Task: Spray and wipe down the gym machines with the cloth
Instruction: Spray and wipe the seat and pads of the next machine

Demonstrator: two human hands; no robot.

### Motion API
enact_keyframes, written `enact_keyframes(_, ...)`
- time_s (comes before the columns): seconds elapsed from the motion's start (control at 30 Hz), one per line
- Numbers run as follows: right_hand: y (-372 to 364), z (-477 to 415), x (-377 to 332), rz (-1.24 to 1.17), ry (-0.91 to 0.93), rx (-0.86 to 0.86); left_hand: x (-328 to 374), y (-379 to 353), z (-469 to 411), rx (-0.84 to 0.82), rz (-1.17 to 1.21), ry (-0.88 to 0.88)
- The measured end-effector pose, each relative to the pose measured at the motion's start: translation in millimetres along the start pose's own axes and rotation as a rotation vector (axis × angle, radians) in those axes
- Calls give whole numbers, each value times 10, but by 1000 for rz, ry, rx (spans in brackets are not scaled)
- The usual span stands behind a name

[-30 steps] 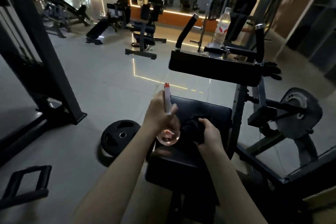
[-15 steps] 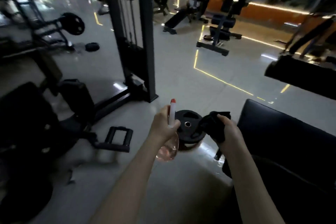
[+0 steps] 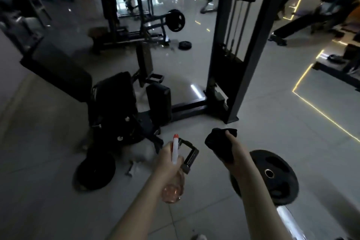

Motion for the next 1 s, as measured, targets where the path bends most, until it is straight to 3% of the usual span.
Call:
enact_keyframes(0.2, -845, -708, 204, 178, -64, -78, -497, 414, -584, 98, 96, 133)
enact_keyframes(0.63, -3052, -2369, 1011, 460, -174, -54, -1739, 1618, -2051, 46, 181, 282)
enact_keyframes(1.0, -3851, -3713, 1595, 677, -131, -89, -3019, 1716, -3094, 5, 331, 554)
Point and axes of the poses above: each hand's wrist, its own z-axis away from the middle knuckle, its own y-axis out of the back of the hand, x = y × z, the point moved 4 cm from there along -z, towards the middle knuckle, and after that the axes turned 2 degrees about z, right-handed, at the moved point
